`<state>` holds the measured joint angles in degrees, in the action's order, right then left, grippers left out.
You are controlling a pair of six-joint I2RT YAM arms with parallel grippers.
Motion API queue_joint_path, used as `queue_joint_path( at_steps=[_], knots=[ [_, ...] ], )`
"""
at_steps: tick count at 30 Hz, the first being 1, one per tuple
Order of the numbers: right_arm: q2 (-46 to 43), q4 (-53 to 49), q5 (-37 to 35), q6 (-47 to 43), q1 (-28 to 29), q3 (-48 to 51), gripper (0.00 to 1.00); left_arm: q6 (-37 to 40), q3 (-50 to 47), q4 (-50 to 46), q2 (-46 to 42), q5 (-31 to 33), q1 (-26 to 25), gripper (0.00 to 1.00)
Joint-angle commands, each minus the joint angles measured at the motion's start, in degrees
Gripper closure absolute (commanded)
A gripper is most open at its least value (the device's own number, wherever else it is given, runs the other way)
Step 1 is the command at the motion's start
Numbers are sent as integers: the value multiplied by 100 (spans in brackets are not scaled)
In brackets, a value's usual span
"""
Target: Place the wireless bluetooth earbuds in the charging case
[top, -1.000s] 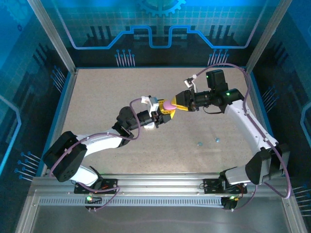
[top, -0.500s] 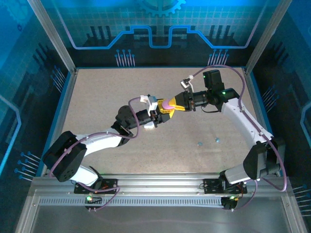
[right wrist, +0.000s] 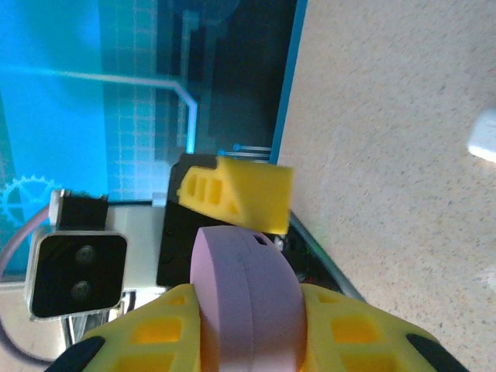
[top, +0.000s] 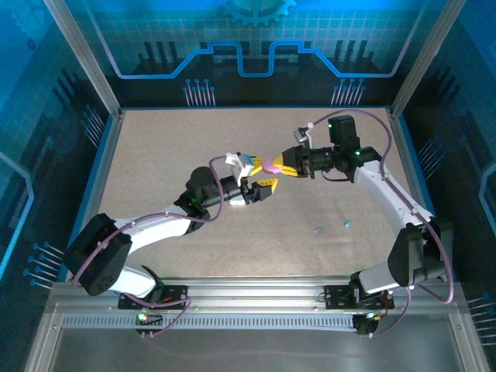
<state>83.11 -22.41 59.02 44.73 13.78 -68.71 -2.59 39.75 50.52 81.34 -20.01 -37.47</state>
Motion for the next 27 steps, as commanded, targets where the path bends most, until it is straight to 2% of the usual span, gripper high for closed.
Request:
queue_joint_path(
  at_steps=[1, 6, 10, 14, 16, 20, 27],
  knots=[
    [-40, 413, -673, 220, -210, 126, 89, 327, -102, -499, -423, 217, 15, 28],
    [486, 445, -1734, 213, -237, 272, 88, 297, -361, -1218, -1028, 946, 33, 14],
    [1217, 763, -1933, 316, -145, 323, 87, 157, -172, -2355, -1490, 1629, 111, 2],
    [1951, 785, -1966, 233, 100, 78, 86, -312, 327, -3702, -1714, 2135, 325, 1],
    [2258, 724, -2078, 142, 266, -49, 86, -497, 498, -4071, -1753, 2314, 399, 1],
    [2876, 868, -2132, 126, 531, -292, 84, -1123, 612, -4246, -1798, 2862, 512, 1],
    [3756, 1085, -2418, 263, 839, -1026, 83, -1417, 570, -4408, -2073, 2885, 639, 1]
  ],
)
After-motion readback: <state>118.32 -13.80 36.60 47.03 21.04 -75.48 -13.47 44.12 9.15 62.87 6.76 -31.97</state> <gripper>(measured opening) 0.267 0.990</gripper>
